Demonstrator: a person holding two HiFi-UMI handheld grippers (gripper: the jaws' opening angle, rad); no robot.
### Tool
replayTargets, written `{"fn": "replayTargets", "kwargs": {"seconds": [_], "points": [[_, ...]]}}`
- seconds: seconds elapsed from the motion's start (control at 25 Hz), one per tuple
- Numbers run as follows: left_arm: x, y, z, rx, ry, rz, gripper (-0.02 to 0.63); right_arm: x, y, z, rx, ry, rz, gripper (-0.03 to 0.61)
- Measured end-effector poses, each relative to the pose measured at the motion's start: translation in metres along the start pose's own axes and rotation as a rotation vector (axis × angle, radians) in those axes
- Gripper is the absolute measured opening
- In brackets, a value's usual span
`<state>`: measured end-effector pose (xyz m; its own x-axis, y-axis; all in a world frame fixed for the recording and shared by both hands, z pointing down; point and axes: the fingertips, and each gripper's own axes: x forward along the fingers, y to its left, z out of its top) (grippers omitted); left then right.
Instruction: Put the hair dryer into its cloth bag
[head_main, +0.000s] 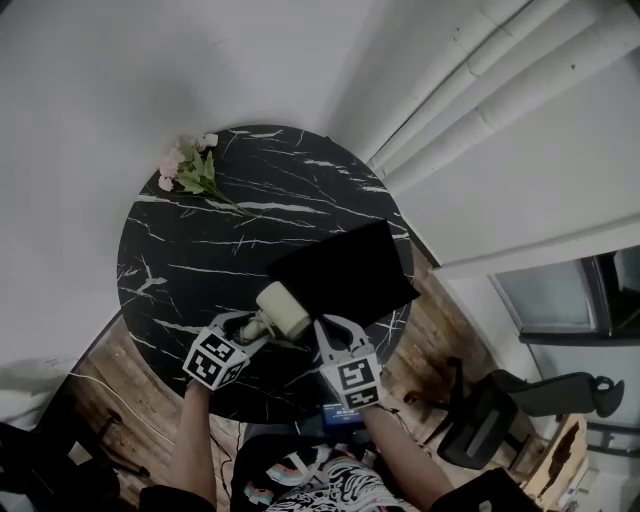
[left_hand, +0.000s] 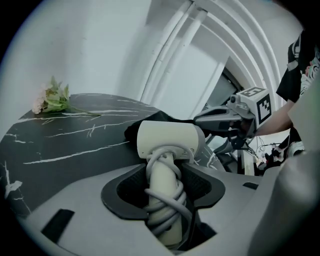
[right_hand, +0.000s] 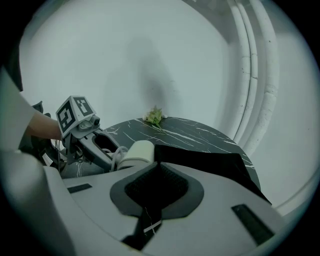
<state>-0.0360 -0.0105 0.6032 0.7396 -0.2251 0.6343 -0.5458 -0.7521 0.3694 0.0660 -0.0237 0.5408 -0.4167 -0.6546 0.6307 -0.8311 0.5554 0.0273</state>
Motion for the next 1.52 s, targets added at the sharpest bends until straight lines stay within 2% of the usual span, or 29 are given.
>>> {"fn": "replayTargets", "kwargs": {"seconds": [0.12, 0.24, 0.4, 0.52, 0.76, 0.88, 1.04, 1.12, 1.2, 1.28, 1.4, 1.52], "points": [[0.011, -0.010, 0.001, 0.013, 0.034, -0.041, 0.229, -0.002, 0.002, 0.002, -0.012, -0.011, 0.017, 0.026], [0.020, -0.013, 0.005, 0.012, 0.041, -0.048, 0.229, -0.005, 0.005, 0.003, -0.022, -0.023, 0.038, 0.026], [0.029, -0.012, 0.013, 0.021, 0.043, -0.023, 0.229, -0.010, 0.009, -0.001, -0.043, -0.025, 0.069, 0.026], [0.038, -0.011, 0.020, 0.032, 0.043, 0.006, 0.229, -0.014, 0.010, -0.001, -0.022, -0.034, 0.085, 0.026], [0.058, -0.016, 0.029, 0.071, 0.060, 0.015, 0.229, -0.014, 0.013, 0.000, -0.024, -0.035, 0.113, 0.026], [0.068, -0.013, 0.038, 0.086, 0.013, 0.067, 0.230, -0.013, 0.016, -0.003, -0.028, -0.027, 0.126, 0.026], [0.074, -0.009, 0.040, 0.186, -0.019, 0.173, 0.229, -0.009, 0.017, -0.006, -0.027, -0.013, 0.129, 0.026], [0.074, -0.008, 0.034, 0.230, -0.001, 0.189, 0.241, -0.008, 0.016, -0.006, -0.025, -0.010, 0.128, 0.026], [0.068, -0.007, 0.021, 0.276, 0.034, 0.204, 0.323, -0.006, 0.016, -0.006, -0.026, -0.007, 0.127, 0.026], [0.056, -0.004, 0.002, 0.304, 0.077, 0.223, 0.336, -0.005, 0.016, -0.006, -0.030, -0.006, 0.129, 0.026], [0.035, 0.001, -0.032, 0.287, 0.124, 0.262, 0.333, -0.004, 0.016, -0.006, -0.030, -0.004, 0.133, 0.026], [0.025, 0.003, -0.046, 0.221, 0.076, 0.298, 0.313, -0.003, 0.017, -0.009, -0.032, 0.006, 0.139, 0.026]]}}
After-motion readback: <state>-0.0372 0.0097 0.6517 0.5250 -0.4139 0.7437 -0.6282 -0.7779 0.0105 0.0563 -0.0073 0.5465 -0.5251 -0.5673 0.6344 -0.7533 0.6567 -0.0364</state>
